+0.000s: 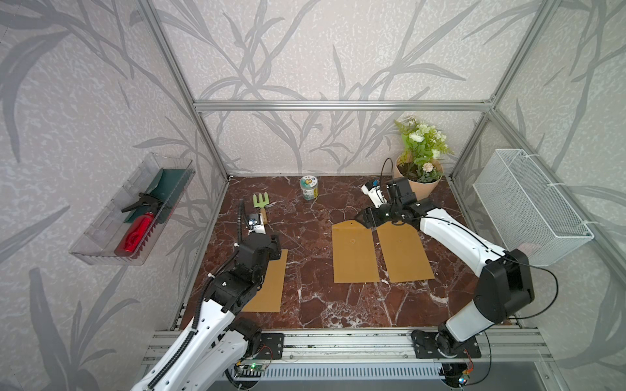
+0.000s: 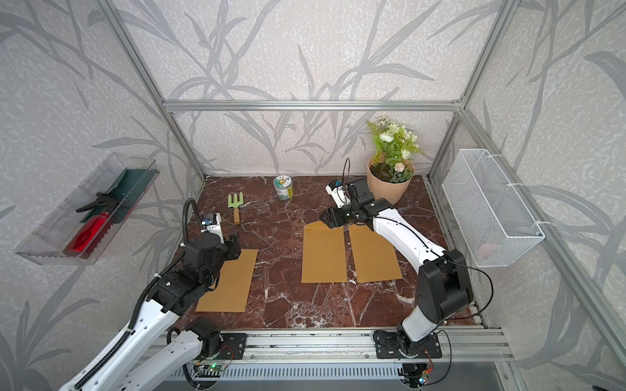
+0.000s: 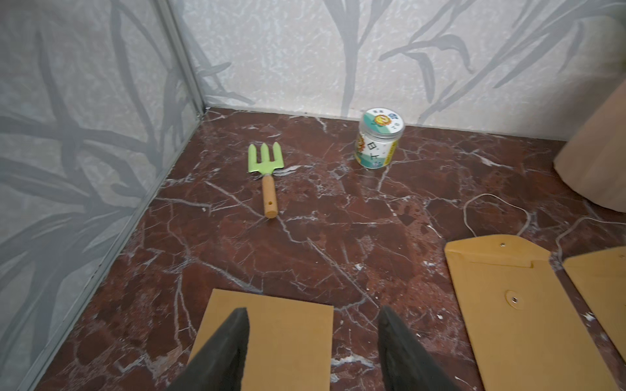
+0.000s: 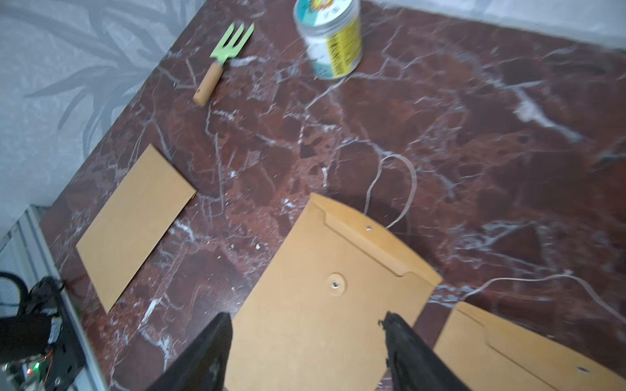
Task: Open the file bag
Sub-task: Place the file bag at the center of the board, then pick up the file bag from the center of the board.
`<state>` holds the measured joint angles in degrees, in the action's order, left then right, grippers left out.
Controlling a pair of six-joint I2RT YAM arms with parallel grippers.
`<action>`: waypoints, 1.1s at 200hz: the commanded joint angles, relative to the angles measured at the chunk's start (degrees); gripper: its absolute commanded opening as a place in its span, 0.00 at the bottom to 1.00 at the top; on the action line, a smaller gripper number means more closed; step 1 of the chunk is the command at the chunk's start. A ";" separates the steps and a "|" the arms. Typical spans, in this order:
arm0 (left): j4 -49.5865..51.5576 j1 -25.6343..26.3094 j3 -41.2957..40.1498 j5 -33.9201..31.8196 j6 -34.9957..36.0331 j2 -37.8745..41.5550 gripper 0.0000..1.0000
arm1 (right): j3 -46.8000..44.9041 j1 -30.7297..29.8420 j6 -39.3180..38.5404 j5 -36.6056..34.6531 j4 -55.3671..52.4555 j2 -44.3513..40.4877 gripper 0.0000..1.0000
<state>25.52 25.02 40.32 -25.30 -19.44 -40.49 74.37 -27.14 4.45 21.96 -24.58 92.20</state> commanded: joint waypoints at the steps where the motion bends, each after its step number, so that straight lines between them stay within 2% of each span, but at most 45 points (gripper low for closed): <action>1: 5.44 -1.93 -0.06 -6.30 -5.23 -0.11 0.67 | -2.52 -4.06 6.40 -0.43 4.36 -0.76 0.76; 4: 5.62 -2.29 -0.25 -6.50 -5.65 -0.17 0.73 | -2.79 -4.61 7.08 -0.26 4.77 -0.72 0.76; 18: 5.88 -4.19 -1.38 -6.35 -7.26 -0.52 0.88 | -4.54 -7.28 10.67 -0.42 7.58 -0.29 0.78; 39: 4.87 -7.26 -3.49 -5.23 -9.21 -1.52 0.93 | -6.37 -10.59 16.32 -0.33 11.61 1.81 0.78; 86: 1.75 -15.37 -7.39 0.34 -11.66 -5.82 0.93 | -6.80 -16.94 25.71 -0.11 18.94 10.27 0.78; 134: -0.50 -21.04 -10.48 7.67 -12.25 -9.20 0.92 | -5.78 -20.15 33.58 -1.01 25.44 16.23 0.78; 186: -2.11 -26.73 -12.31 12.68 -11.99 -9.79 0.92 | -1.72 -23.42 36.24 -1.82 25.72 20.89 0.78; 220: -4.04 -32.13 -9.95 15.79 -12.08 -16.84 0.92 | 1.31 -24.80 37.59 -1.44 26.55 23.42 0.79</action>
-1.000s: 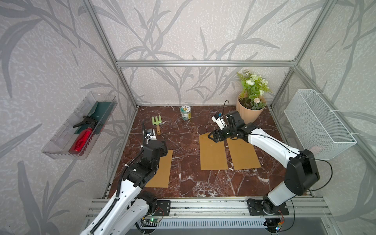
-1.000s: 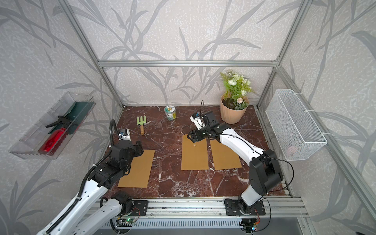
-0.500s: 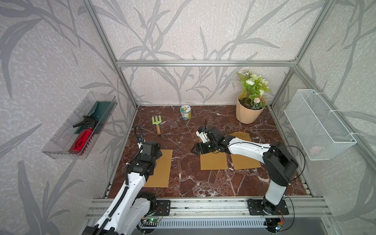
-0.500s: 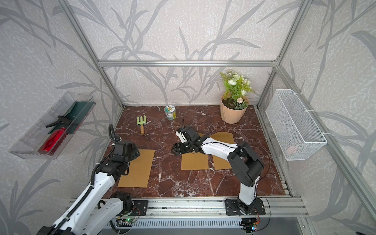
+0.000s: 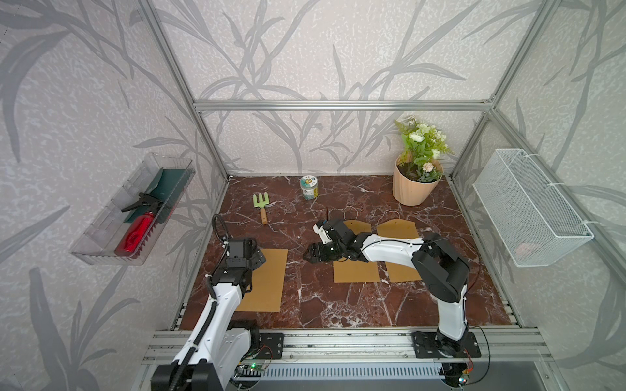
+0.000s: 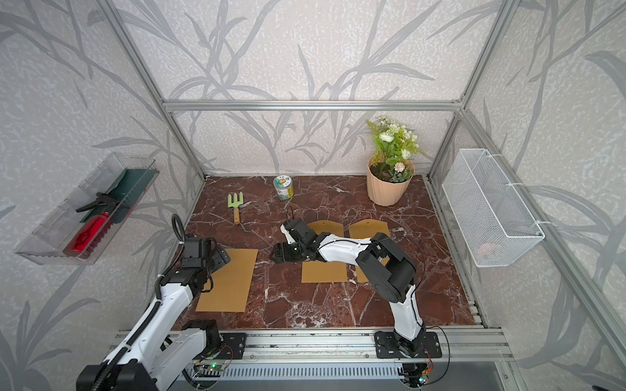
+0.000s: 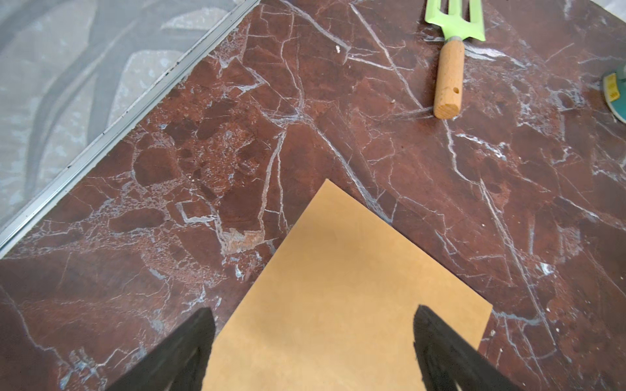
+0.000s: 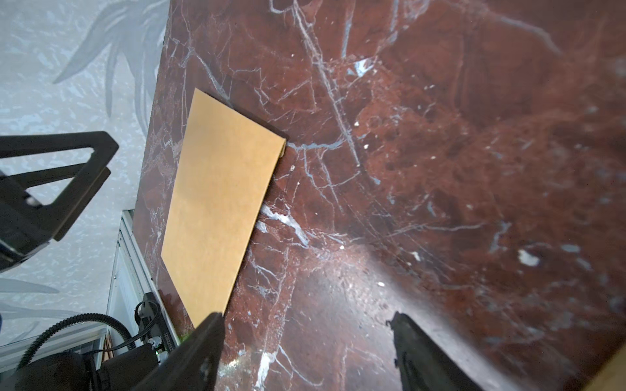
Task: Open the file bag
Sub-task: Pick up the file bag from the center of the board.
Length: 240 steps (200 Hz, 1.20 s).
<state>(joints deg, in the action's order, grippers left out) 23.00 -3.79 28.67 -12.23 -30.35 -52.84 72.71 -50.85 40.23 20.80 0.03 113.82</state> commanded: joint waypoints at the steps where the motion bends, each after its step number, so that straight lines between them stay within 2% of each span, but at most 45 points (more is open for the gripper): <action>1: -1.55 -3.46 1.77 2.82 -1.14 -4.74 0.91 | 3.02 -1.13 1.89 -0.26 2.01 1.91 0.79; 60: -2.90 -9.88 6.23 8.36 0.94 -15.25 0.90 | 7.29 -2.49 6.56 2.93 6.32 8.17 0.79; 86: -1.47 -11.77 7.93 8.50 0.91 -18.40 0.89 | 8.73 -2.88 7.90 3.02 6.61 9.99 0.79; 142: -2.05 -16.08 10.11 14.73 1.10 -25.84 0.89 | 12.98 -3.74 9.17 3.80 4.78 13.29 0.79; 179: -1.52 -17.25 11.83 18.60 1.65 -30.67 0.87 | 16.61 -3.98 9.25 4.53 3.01 15.76 0.79; 240: -1.58 -17.32 12.30 20.49 1.96 -32.44 0.86 | 18.76 -5.09 10.56 4.08 1.13 17.66 0.79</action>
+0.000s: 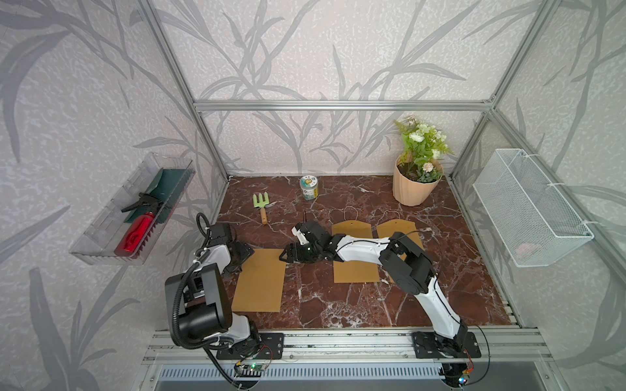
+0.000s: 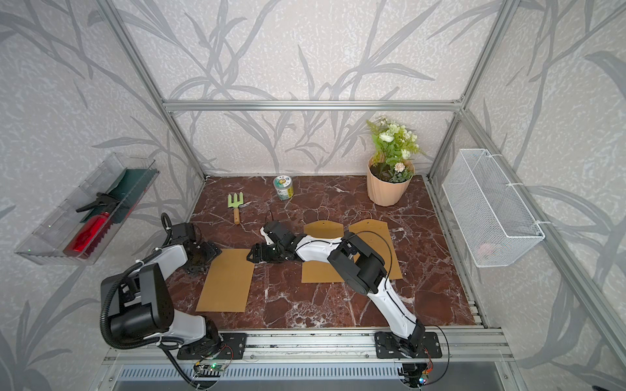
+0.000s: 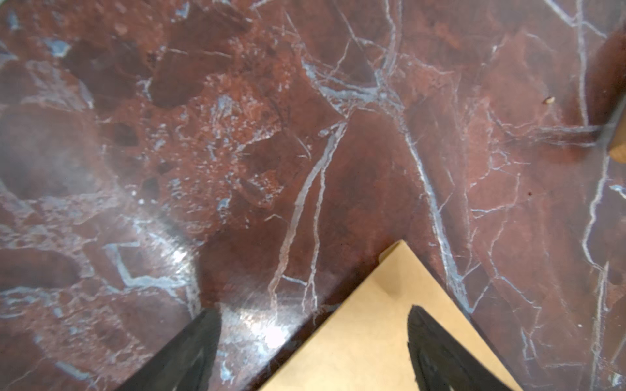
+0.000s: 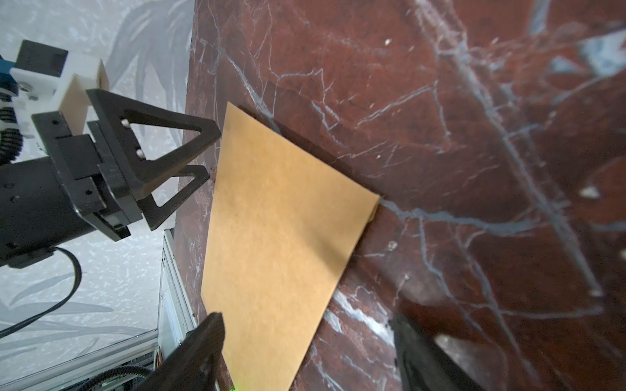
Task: Open the file bag
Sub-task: Pick up the file bag from the center of the board.
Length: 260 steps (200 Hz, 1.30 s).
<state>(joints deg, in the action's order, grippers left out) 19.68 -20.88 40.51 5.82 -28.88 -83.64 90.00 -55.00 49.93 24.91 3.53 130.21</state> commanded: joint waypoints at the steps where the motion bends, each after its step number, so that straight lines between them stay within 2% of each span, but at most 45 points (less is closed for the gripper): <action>1: 1.80 -0.26 0.45 2.48 0.54 -1.68 0.86 | 1.53 -0.96 0.86 0.01 -2.37 1.27 0.79; 102: 2.29 -0.26 1.38 5.21 1.79 -4.64 0.79 | 5.83 -1.50 4.37 3.34 -0.95 6.16 0.79; 132: 2.29 -0.14 1.83 6.83 2.23 -6.73 0.75 | 6.72 -1.38 6.53 5.59 3.01 8.04 0.79; 175: 2.64 0.05 1.90 6.76 2.52 -6.70 0.74 | 5.97 -1.31 10.43 8.09 12.35 9.36 0.79; 260: 2.71 0.59 2.34 7.68 2.91 -7.43 0.66 | 6.49 -1.16 11.23 10.34 16.41 9.51 0.75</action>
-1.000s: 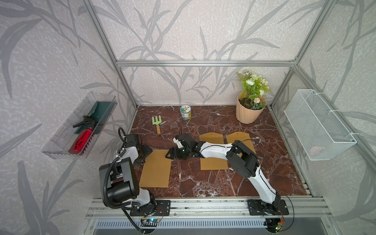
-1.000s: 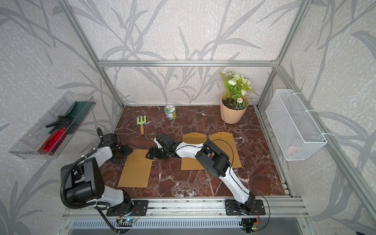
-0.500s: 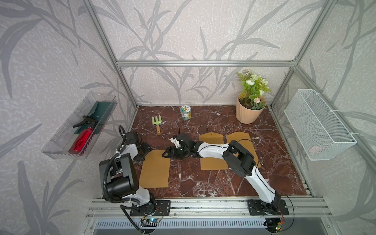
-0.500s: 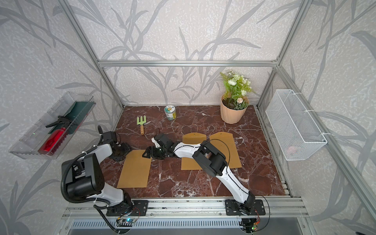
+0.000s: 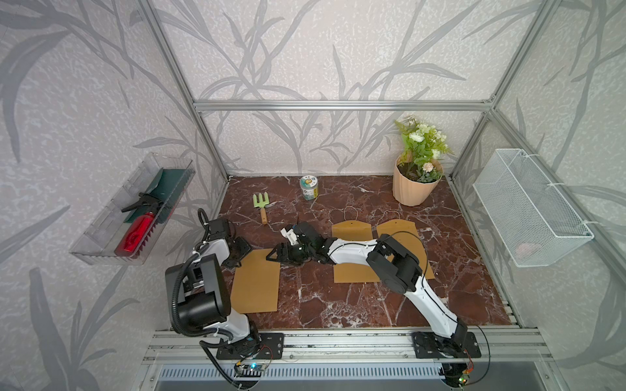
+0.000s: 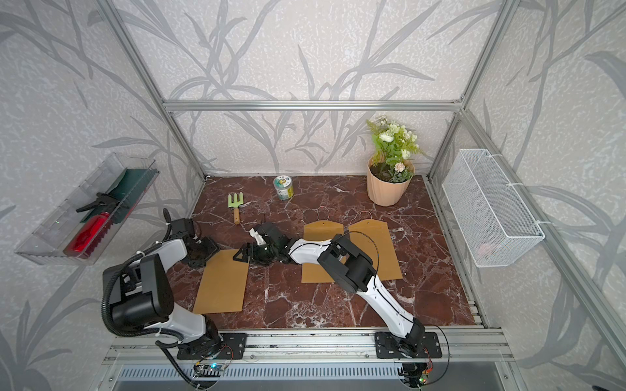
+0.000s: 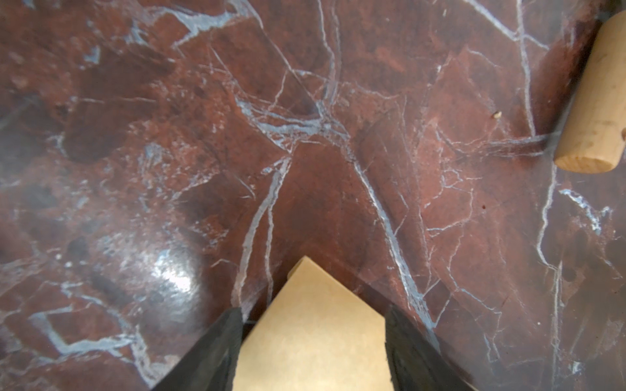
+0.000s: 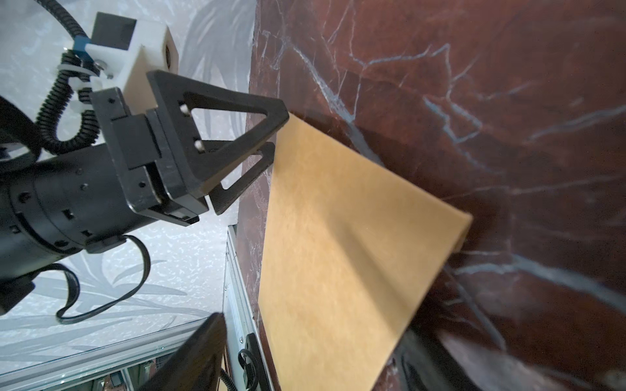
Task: Open the file bag
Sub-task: Pick up the file bag from the center of the board.
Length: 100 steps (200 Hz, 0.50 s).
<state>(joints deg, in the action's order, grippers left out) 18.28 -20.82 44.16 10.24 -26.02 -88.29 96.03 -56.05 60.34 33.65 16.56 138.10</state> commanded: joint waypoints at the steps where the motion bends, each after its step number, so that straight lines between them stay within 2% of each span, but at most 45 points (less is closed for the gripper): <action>1: 4.03 0.52 -1.29 3.32 0.07 -2.77 0.66 | 0.47 -0.11 0.83 1.59 3.39 1.63 0.75; 20: 3.05 0.77 -1.50 4.85 -0.36 -2.81 0.65 | 1.23 -0.09 0.88 1.90 3.09 2.10 0.72; 43: 1.81 1.21 -1.99 6.64 -1.11 -2.56 0.65 | 2.71 -0.11 0.74 2.45 1.84 2.99 0.64; 77: 0.61 2.13 -2.52 8.53 -2.51 -0.93 0.66 | 2.60 -0.10 0.50 2.79 2.08 2.58 0.30; 100: 0.47 2.97 -2.30 9.87 -3.19 2.05 0.67 | 1.10 -0.02 -0.99 2.50 1.90 0.59 0.19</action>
<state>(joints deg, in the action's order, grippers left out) 15.70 -19.03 43.62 16.60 -27.49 -88.16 97.45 -56.05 61.01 35.83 17.76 140.57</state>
